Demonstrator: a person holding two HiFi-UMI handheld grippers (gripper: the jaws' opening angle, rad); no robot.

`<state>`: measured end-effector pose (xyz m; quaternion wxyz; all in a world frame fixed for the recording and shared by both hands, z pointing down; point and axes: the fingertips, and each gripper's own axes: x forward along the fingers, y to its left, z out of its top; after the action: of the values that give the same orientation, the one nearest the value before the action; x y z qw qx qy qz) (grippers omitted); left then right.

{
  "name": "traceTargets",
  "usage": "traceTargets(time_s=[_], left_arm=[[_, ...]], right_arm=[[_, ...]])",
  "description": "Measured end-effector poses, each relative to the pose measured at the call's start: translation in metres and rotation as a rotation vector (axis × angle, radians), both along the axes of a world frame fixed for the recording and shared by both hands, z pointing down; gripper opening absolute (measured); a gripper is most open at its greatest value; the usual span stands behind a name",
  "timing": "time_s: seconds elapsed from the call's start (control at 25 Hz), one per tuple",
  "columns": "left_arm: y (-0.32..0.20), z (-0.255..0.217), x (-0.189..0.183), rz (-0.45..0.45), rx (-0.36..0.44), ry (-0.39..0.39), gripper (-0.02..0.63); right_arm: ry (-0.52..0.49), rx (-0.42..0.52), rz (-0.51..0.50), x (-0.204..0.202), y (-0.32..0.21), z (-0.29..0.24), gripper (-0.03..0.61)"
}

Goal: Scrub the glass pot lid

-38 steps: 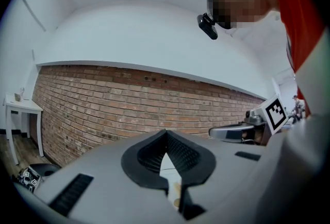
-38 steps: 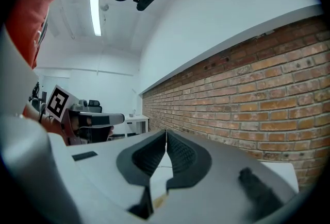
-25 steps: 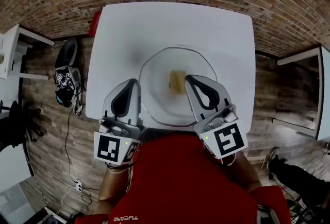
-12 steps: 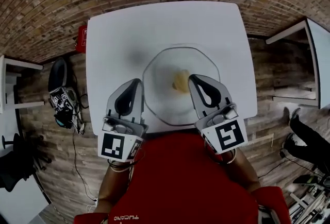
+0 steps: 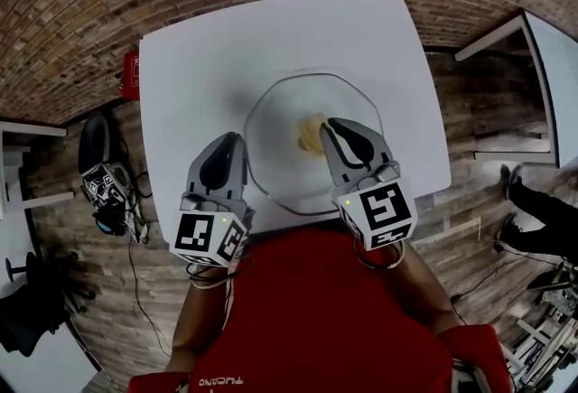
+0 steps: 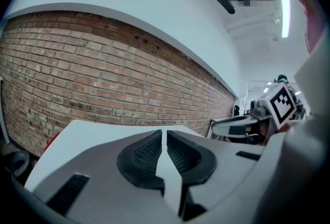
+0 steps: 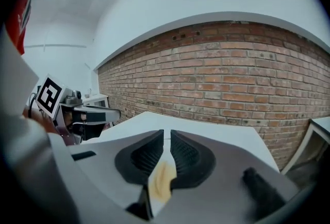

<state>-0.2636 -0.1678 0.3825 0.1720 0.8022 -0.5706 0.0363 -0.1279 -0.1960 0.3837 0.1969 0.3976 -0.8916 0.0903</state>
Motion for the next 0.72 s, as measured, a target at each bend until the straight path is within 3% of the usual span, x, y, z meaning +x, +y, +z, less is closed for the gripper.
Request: traceTargets(time_s=[0.12,0.16,0.2,0.24,0.48,0.72], left_arm=[[0.000,0.020,-0.003,0.004,-0.069,0.001,0.023],[0.000,0.026,-0.002,0.013,-0.093,0.005,0.048],[0.000,0.033,-0.001,0.024,-0.118,0.013,0.120],[0.000,0.039,0.000,0.033,-0.142,0.024,0.147],[0.002,0.080,-0.004,0.063,-0.293,0.073,0.212],[0.005,0.114,-0.004,0.120,-0.434,0.114,0.221]], right_arm=[[0.029,-0.071,0.002,-0.002,0.000,0.022,0.039],[0.040,-0.100,-0.002,-0.002,0.000,0.030,0.080],[0.050,-0.128,-0.005,-0.003,0.000,0.037,0.140],[0.061,-0.151,-0.006,-0.003,0.001,0.044,0.149],[0.168,-0.258,0.007,-0.001,-0.001,0.086,0.160],[0.242,-0.335,0.026,0.003,-0.003,0.110,0.161]])
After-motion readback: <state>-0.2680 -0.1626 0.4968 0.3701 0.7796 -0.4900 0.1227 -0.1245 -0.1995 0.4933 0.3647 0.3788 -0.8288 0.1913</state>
